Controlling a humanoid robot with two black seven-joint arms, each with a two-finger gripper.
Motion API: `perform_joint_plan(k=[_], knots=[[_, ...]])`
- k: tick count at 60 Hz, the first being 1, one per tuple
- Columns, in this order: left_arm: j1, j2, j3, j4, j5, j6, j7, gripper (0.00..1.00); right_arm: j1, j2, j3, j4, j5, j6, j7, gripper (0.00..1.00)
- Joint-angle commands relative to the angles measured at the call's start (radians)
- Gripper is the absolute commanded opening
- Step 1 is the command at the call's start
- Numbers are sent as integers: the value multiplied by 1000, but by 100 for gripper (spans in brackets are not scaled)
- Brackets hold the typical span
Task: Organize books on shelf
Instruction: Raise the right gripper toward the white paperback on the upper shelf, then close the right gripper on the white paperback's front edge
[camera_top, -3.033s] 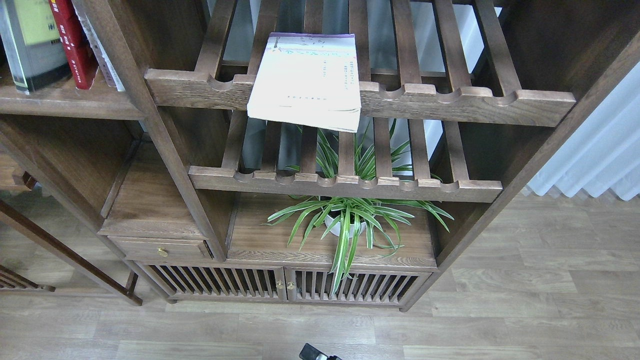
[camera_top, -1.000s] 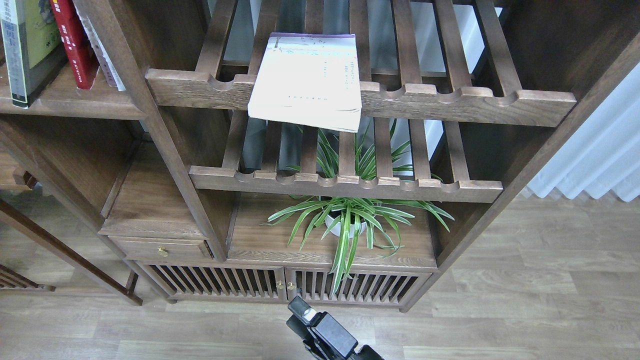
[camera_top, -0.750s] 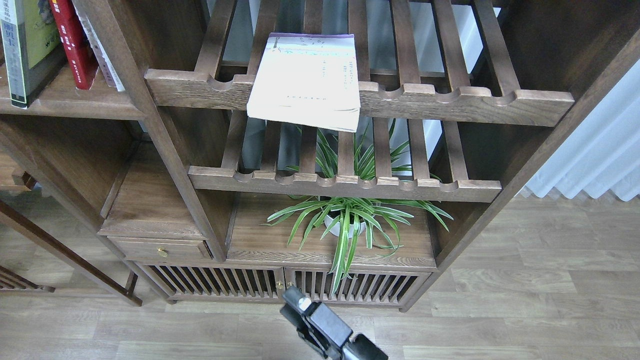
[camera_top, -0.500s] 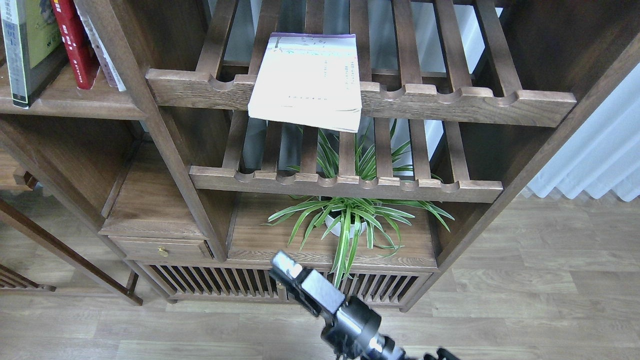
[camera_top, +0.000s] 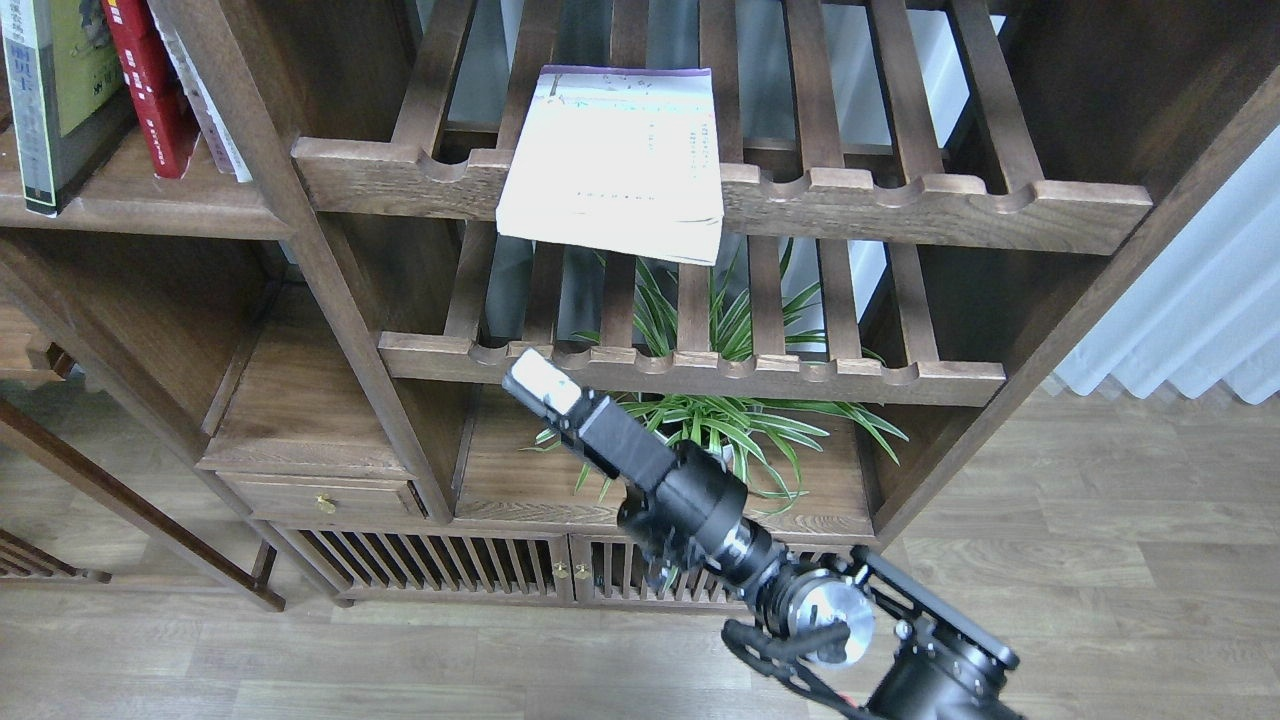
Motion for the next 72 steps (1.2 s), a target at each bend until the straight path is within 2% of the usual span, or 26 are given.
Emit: perform_joint_plan(k=[1, 16, 44, 72], knots=[[-2, 0, 0, 0, 0, 0, 2, 96, 34, 0, 32, 0, 5, -58, 17, 99], [-6, 0, 2, 0, 0, 0, 0, 96, 86, 0, 70, -3, 21, -160, 52, 99], [-8, 3, -6, -2, -15, 0, -1, 96, 126, 0, 122, -3, 44, -258, 55, 96], [-8, 4, -15, -2, -23, 0, -1, 97, 111, 0, 118, 3, 65, -256, 46, 59]])
